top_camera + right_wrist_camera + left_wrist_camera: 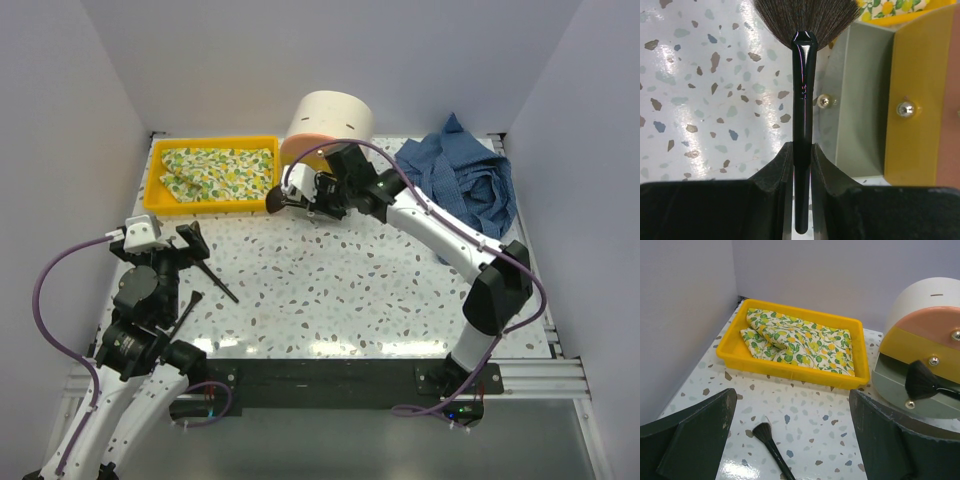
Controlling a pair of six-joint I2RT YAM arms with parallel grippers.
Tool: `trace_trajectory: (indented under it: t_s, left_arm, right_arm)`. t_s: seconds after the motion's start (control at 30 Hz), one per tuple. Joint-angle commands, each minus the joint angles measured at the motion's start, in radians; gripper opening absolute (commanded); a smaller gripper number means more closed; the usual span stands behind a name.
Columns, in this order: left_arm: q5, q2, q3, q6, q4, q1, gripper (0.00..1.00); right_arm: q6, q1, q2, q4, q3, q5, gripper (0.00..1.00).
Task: Organize the makeup
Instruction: Place the makeup brush in the drawer.
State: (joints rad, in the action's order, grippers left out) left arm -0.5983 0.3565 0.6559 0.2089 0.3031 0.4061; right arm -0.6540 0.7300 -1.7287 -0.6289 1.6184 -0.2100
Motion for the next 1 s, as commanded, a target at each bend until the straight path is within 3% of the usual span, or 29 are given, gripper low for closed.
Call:
trace_trajectory:
  t_s: [0.0,0.5,0.73,0.83,0.97]
  left_arm:
    - [0.006,0.002,-0.009,0.014,-0.036,-0.003,1.0]
    - [0.003,0.002,-0.007,0.012,-0.033,-0.003,1.0]
    - [0.003,0.006,-0.007,0.012,-0.036,-0.003,1.0]
    - [0.003,0.004,-0.007,0.012,-0.033,-0.003,1.0]
    - [0.006,0.004,-0.009,0.012,-0.036,-0.004,1.0]
  right_arm:
    - [-0.061,-0.021,-0.018,-0.003,0.098,-0.026,0.0]
    - [-0.116,-0.087,-0.201,-0.022,0.288,-0.04,0.0]
    - [-0.079,-0.127,-0.259,0.024,0.293,-0.003,0.0]
    - [-0.072,-0.147,-0.279,0.043,0.279,0.012,0.03]
    - [-0.068,-0.175,-0.313,0.058,0.265,0.012,0.17]
